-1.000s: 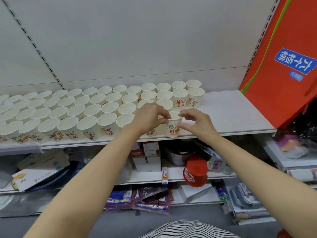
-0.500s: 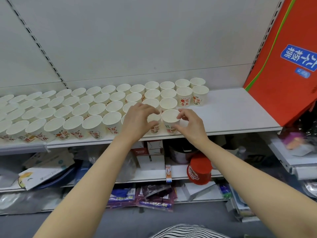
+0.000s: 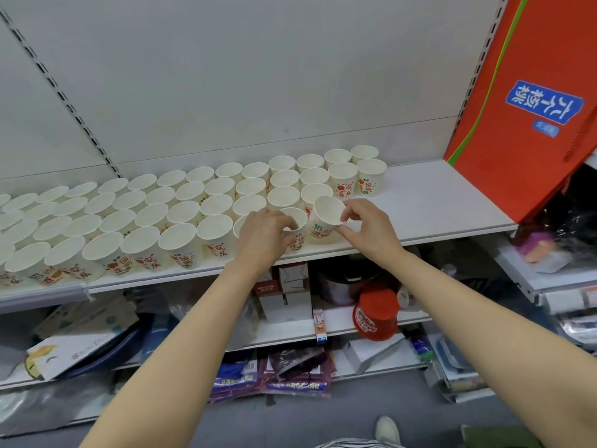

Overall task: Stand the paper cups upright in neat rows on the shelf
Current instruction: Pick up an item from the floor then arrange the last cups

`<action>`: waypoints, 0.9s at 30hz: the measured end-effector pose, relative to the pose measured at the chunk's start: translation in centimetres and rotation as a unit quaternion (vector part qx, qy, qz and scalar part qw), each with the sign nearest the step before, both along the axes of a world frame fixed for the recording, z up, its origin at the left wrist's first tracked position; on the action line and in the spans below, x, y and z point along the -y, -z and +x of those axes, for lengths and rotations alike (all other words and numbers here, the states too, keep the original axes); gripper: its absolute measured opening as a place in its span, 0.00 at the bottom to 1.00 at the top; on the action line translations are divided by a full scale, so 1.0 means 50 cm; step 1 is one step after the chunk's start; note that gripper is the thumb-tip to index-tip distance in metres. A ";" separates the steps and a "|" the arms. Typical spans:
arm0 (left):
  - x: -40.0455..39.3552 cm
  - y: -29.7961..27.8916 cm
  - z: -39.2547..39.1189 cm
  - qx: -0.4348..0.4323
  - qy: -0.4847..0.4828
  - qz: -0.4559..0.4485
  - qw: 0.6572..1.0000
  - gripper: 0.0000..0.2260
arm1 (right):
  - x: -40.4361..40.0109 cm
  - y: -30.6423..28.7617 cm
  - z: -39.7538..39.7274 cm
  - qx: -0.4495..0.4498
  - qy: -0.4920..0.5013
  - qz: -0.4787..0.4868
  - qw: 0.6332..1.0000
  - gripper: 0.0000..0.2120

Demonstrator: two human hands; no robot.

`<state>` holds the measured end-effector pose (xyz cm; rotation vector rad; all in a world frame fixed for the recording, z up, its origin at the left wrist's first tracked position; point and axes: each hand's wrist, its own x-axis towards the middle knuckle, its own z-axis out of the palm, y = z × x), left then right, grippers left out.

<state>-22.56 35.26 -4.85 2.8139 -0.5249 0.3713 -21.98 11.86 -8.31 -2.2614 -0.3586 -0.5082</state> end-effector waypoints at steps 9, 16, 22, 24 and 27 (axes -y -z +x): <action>0.045 -0.009 -0.003 0.030 0.045 -0.105 0.993 0.21 | 0.032 -0.023 0.027 -0.020 -0.048 -0.065 0.997 0.09; 0.088 0.004 0.020 0.026 0.058 -0.066 0.996 0.14 | 0.052 -0.026 0.037 -0.036 -0.093 -0.025 0.995 0.13; 0.089 0.022 0.030 0.035 0.044 -0.059 0.997 0.06 | 0.143 -0.050 0.125 -0.016 0.060 0.029 0.998 0.07; 0.092 0.020 0.031 0.042 0.041 -0.055 0.997 0.05 | 0.174 -0.051 0.172 -0.029 0.106 -0.018 0.994 0.08; 0.090 0.018 0.033 0.063 0.036 -0.037 0.997 0.06 | 0.200 -0.051 0.227 -0.054 0.103 -0.137 0.984 0.14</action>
